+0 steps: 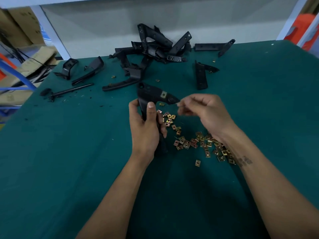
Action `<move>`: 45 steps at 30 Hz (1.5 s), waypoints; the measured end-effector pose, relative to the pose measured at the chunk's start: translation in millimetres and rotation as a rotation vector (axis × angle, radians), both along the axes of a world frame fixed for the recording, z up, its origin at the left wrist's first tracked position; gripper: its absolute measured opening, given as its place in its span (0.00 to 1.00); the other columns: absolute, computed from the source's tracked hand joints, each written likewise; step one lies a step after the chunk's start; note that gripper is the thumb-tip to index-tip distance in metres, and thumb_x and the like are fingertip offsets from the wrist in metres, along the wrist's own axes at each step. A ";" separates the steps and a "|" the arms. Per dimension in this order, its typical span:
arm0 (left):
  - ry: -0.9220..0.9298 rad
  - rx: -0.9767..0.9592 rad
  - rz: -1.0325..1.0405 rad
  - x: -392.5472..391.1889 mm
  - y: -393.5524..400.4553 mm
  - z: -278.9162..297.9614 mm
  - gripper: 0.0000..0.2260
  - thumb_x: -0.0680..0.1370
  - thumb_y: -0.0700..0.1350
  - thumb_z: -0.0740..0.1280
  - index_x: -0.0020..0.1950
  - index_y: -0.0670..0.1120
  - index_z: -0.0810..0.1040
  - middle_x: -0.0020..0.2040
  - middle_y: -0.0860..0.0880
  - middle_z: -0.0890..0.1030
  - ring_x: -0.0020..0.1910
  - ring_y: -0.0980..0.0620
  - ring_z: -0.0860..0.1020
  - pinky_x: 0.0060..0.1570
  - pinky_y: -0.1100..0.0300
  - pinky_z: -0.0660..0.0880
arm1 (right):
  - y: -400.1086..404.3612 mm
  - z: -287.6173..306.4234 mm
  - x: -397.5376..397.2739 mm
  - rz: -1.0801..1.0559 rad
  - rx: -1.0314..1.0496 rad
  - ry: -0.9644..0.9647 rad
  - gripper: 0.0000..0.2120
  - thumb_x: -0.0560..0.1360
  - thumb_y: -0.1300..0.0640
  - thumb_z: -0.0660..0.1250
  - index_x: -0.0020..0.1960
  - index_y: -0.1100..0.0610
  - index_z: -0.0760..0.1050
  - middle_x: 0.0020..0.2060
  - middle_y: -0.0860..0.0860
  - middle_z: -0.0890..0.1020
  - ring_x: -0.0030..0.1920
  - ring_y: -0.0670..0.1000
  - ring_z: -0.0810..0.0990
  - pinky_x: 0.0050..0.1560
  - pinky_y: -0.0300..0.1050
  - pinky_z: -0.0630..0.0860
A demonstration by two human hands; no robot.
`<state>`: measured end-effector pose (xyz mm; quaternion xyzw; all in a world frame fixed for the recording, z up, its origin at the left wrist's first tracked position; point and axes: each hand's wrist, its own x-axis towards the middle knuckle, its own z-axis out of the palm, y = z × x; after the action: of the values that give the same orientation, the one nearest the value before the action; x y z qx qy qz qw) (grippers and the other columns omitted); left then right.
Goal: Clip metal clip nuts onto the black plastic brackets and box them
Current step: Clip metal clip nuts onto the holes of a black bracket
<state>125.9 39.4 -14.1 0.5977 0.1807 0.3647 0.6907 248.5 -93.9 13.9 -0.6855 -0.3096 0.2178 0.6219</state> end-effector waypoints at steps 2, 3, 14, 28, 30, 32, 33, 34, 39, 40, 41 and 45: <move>0.009 -0.024 0.038 -0.6 3.0 -1.4 0.06 0.86 0.50 0.59 0.55 0.49 0.66 0.35 0.47 0.73 0.27 0.48 0.70 0.26 0.56 0.71 | -2.0 -6.1 2.4 -0.009 -0.286 -0.300 0.06 0.80 0.56 0.71 0.46 0.49 0.85 0.41 0.44 0.86 0.45 0.42 0.84 0.50 0.36 0.77; 0.012 -0.026 0.048 -0.4 4.3 -1.7 0.06 0.87 0.50 0.58 0.57 0.49 0.66 0.35 0.48 0.73 0.27 0.48 0.70 0.26 0.56 0.71 | -1.3 -9.0 1.5 0.018 -0.399 -0.410 0.04 0.78 0.55 0.73 0.45 0.48 0.85 0.41 0.42 0.85 0.45 0.40 0.82 0.47 0.35 0.75; 0.069 -0.011 0.062 2.2 0.3 -2.8 0.06 0.86 0.49 0.59 0.52 0.48 0.67 0.34 0.47 0.73 0.26 0.48 0.70 0.26 0.55 0.71 | 8.0 -15.9 -11.8 0.114 -0.618 -0.660 0.03 0.79 0.57 0.71 0.48 0.50 0.82 0.45 0.42 0.78 0.48 0.48 0.78 0.47 0.49 0.77; 0.077 0.208 -0.271 3.3 -19.7 -5.6 0.03 0.86 0.49 0.61 0.59 0.52 0.71 0.32 0.48 0.74 0.21 0.48 0.68 0.21 0.57 0.70 | -5.6 17.8 -5.1 -0.210 0.386 0.092 0.09 0.77 0.68 0.71 0.46 0.56 0.85 0.40 0.53 0.86 0.43 0.52 0.83 0.48 0.41 0.78; 0.081 0.189 -0.274 3.6 -19.6 -6.0 0.04 0.86 0.49 0.61 0.60 0.52 0.70 0.31 0.49 0.73 0.21 0.48 0.67 0.21 0.57 0.70 | -3.5 18.7 -10.0 -0.167 0.356 0.078 0.10 0.77 0.68 0.70 0.45 0.56 0.86 0.40 0.53 0.85 0.44 0.52 0.80 0.50 0.45 0.78; 0.080 0.168 -0.281 4.1 -19.9 -6.5 0.05 0.86 0.50 0.61 0.61 0.53 0.70 0.31 0.49 0.71 0.21 0.48 0.67 0.22 0.57 0.70 | -1.3 20.0 -14.8 -0.152 0.328 0.052 0.10 0.77 0.68 0.71 0.45 0.56 0.86 0.41 0.54 0.85 0.46 0.55 0.80 0.55 0.54 0.78; 0.075 0.155 -0.290 4.3 -20.4 -6.5 0.06 0.86 0.50 0.61 0.61 0.53 0.70 0.31 0.49 0.70 0.22 0.48 0.66 0.22 0.57 0.70 | -0.3 21.3 -17.2 -0.157 0.319 0.039 0.10 0.76 0.68 0.71 0.45 0.55 0.86 0.41 0.53 0.85 0.46 0.55 0.80 0.57 0.55 0.79; 0.069 0.139 -0.302 4.4 -20.9 -6.4 0.06 0.86 0.50 0.62 0.62 0.53 0.69 0.31 0.49 0.69 0.22 0.48 0.65 0.22 0.57 0.69 | 0.5 22.9 -19.3 -0.166 0.317 0.034 0.10 0.76 0.67 0.72 0.46 0.54 0.86 0.40 0.52 0.85 0.46 0.54 0.81 0.57 0.55 0.79; 0.059 0.115 -0.334 4.8 -21.0 -5.3 0.06 0.86 0.51 0.62 0.62 0.54 0.69 0.31 0.50 0.67 0.22 0.50 0.63 0.21 0.58 0.69 | 2.5 28.6 -23.4 -0.250 0.401 0.149 0.08 0.63 0.59 0.79 0.41 0.56 0.83 0.37 0.52 0.84 0.43 0.54 0.82 0.55 0.57 0.80; 0.060 0.110 -0.333 4.8 -21.1 -5.3 0.06 0.86 0.50 0.62 0.62 0.54 0.69 0.31 0.50 0.67 0.23 0.50 0.63 0.21 0.58 0.69 | 3.4 28.2 -24.1 -0.258 0.406 0.164 0.08 0.63 0.59 0.80 0.40 0.56 0.83 0.37 0.53 0.85 0.43 0.55 0.82 0.55 0.58 0.81; 0.062 0.104 -0.330 4.8 -21.2 -5.3 0.06 0.86 0.50 0.61 0.62 0.53 0.68 0.30 0.51 0.67 0.23 0.50 0.63 0.22 0.58 0.69 | 4.7 27.8 -25.2 -0.264 0.410 0.169 0.07 0.63 0.59 0.80 0.39 0.55 0.84 0.37 0.54 0.85 0.42 0.55 0.82 0.55 0.60 0.81; 0.066 0.108 -0.325 4.0 -21.7 -3.4 0.05 0.86 0.50 0.61 0.61 0.55 0.69 0.30 0.51 0.68 0.22 0.49 0.64 0.22 0.58 0.68 | 9.0 24.5 -27.7 -0.301 0.433 0.156 0.05 0.66 0.62 0.79 0.39 0.54 0.85 0.37 0.54 0.85 0.44 0.57 0.81 0.56 0.64 0.80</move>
<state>129.9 17.8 -17.5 0.6670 0.0846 0.2374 0.7012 220.8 -84.9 38.5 -0.5561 -0.1946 0.1036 0.8014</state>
